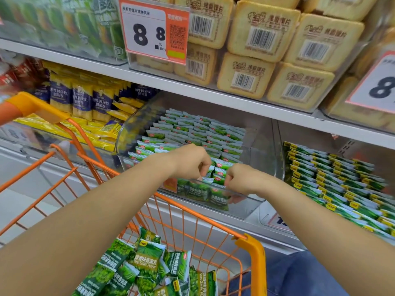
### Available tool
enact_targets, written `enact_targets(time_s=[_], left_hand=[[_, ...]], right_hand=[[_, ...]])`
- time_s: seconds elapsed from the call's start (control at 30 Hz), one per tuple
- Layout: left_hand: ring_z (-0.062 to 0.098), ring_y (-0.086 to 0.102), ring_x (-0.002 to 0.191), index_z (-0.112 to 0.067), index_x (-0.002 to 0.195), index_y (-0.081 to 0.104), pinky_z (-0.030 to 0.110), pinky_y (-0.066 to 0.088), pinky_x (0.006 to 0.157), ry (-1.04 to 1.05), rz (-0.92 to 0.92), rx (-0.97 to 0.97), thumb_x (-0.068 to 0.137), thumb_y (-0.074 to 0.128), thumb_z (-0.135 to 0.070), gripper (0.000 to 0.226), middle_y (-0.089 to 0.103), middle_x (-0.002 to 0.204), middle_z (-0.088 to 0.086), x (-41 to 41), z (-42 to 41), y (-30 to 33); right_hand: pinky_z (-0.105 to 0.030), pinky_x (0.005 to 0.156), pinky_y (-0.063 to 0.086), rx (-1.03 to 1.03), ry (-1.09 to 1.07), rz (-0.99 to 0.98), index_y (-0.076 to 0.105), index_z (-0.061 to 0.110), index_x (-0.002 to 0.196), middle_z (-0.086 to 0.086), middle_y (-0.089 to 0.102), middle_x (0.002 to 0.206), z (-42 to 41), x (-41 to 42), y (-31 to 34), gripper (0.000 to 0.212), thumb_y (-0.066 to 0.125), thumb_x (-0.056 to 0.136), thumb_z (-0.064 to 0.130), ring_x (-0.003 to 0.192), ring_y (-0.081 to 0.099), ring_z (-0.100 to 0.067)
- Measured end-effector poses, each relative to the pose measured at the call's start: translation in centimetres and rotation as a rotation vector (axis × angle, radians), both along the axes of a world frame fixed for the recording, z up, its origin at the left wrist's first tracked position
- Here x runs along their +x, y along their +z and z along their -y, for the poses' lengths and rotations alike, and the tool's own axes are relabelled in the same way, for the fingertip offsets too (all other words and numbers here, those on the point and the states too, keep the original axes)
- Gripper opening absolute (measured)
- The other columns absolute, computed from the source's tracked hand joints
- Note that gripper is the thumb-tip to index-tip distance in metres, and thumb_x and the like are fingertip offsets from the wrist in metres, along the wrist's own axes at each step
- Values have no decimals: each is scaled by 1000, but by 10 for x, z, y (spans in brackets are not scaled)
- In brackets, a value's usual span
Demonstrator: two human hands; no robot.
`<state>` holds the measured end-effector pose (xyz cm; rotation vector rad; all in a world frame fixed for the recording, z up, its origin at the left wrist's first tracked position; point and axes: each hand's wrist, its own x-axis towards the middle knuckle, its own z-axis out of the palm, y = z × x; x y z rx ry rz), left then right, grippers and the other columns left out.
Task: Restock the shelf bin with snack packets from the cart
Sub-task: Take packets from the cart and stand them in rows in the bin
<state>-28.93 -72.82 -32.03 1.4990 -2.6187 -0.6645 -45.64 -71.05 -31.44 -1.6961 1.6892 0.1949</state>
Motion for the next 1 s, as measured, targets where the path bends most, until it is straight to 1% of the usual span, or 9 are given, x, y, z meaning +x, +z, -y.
enact_targets(time_s=[0.1, 0.2, 0.27, 0.43, 0.5, 0.63, 0.77, 0.9, 1.0], left_hand=[[-2, 52, 65, -13, 73, 62, 17, 40, 62, -5, -1, -15, 82, 65, 3, 19, 54, 69, -15, 1, 0, -1], [0, 56, 69, -12, 78, 66, 20, 44, 65, 6, -27, -1, 86, 69, -10, 8, 59, 73, -14, 5, -1, -2], [7, 62, 76, -14, 89, 71, 27, 49, 69, 57, -91, -6, 91, 65, -28, 16, 67, 81, -6, 12, -5, -4], [19, 60, 93, -19, 111, 65, 36, 51, 75, 217, -132, -303, 100, 41, -44, 36, 67, 102, 0, 25, -23, -24], [19, 58, 99, -18, 115, 63, 37, 50, 79, 243, -127, -318, 101, 37, -46, 41, 65, 109, 1, 26, -26, -28], [21, 53, 106, -18, 118, 60, 34, 45, 83, 229, -69, -360, 101, 32, -48, 44, 62, 115, 2, 26, -24, -31], [20, 52, 107, -18, 117, 62, 33, 45, 80, 237, -88, -393, 101, 32, -48, 45, 62, 113, 2, 26, -24, -36], [20, 53, 107, -19, 117, 63, 33, 46, 78, 234, -101, -417, 100, 32, -50, 47, 63, 112, 2, 26, -23, -37], [20, 53, 107, -19, 116, 64, 34, 47, 79, 229, -101, -417, 100, 32, -50, 47, 63, 112, 2, 26, -22, -39]], right_hand=[[-38, 75, 59, 92, -57, 67, 56, 0, 90, -25, 67, 107, -4, -3, 8, 10, 50, 96, 6, 96, 69, -34], [-41, 87, 55, -46, -12, -7, 62, -4, 107, -21, 66, 113, -7, -2, 27, 44, 55, 95, 37, 93, 69, -31], [-36, 93, 48, -247, -59, 5, 55, -2, 123, -14, 59, 128, -10, 0, 42, 57, 48, 96, 48, 105, 62, -26], [-45, 115, 17, -118, -640, 559, 17, 15, 152, -5, 16, 159, -5, 6, 41, 62, 31, 102, 48, 145, 18, -27], [-51, 117, 15, -2, -822, 607, 10, 16, 153, -7, 9, 160, 8, 4, 21, 65, 29, 101, 49, 146, 12, -30], [-61, 95, 44, 207, -1008, 727, 46, 14, 138, -15, 49, 139, 33, -2, -23, 69, 36, 91, 63, 117, 55, -36], [-66, 104, 29, 161, -920, 684, 32, 24, 147, -8, 34, 152, 56, -12, -56, 96, 36, 70, 83, 134, 40, -33], [-52, 90, 52, 135, -949, 684, 55, 16, 130, -13, 58, 131, 38, 3, -32, 66, 38, 90, 66, 111, 60, -31], [-45, 107, 35, 26, -968, 671, 29, 17, 149, -8, 30, 154, 37, 8, -27, 66, 28, 98, 59, 136, 36, -29]])
